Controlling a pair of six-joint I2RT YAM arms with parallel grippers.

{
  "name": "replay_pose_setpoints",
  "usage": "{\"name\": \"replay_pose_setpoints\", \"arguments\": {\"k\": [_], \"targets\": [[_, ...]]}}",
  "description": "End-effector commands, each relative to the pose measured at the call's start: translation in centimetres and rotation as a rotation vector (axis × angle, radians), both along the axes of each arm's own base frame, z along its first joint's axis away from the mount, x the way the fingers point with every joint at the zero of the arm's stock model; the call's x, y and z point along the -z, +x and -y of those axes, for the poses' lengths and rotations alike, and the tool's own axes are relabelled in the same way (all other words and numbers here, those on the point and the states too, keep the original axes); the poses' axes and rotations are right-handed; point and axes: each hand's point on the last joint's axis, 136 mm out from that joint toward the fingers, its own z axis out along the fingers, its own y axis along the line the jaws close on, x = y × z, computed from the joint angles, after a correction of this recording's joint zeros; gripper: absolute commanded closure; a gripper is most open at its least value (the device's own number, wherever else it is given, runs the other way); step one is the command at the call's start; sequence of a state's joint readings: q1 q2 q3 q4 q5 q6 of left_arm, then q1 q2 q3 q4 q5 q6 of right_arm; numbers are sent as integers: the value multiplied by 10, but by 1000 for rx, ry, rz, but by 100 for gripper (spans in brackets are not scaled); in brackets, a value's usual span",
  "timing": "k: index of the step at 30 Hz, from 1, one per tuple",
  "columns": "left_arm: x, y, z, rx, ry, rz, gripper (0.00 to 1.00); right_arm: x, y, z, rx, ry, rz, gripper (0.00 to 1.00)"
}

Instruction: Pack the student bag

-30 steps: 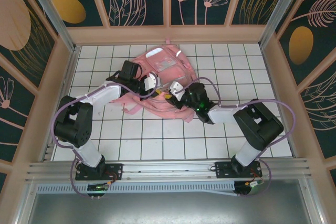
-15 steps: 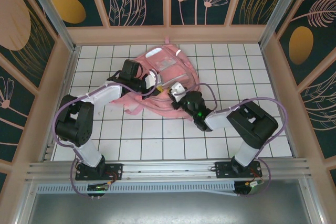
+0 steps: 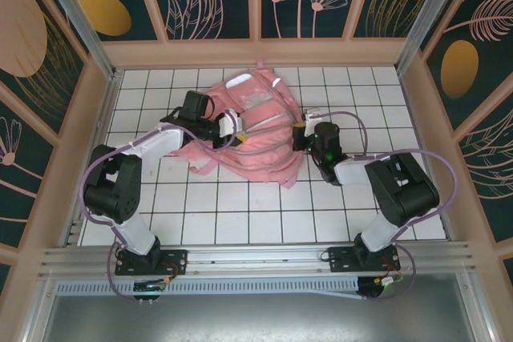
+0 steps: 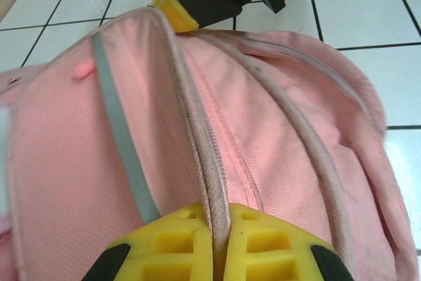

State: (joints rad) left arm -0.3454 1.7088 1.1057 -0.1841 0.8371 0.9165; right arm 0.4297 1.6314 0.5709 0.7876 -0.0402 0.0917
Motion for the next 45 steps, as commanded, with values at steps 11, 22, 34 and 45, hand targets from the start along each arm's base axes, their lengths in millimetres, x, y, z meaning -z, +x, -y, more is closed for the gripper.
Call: {"name": "replay_pose_setpoints", "arguments": {"k": [11, 22, 34, 45], "targets": [[-41, 15, -44, -140, -77, -68, 1, -21, -52, -62, -350, -76, 148, 100], [3, -14, 12, -77, 62, -79, 10, -58, -73, -127, -542, 60, 218, 100], [27, 1, -9, -151, 223, 104, 100, -37, -76, -126, -563, -56, 198, 100], [20, -57, -1, 138, 131, 198, 100, 5, 42, -32, -77, -131, 23, 100]]}}
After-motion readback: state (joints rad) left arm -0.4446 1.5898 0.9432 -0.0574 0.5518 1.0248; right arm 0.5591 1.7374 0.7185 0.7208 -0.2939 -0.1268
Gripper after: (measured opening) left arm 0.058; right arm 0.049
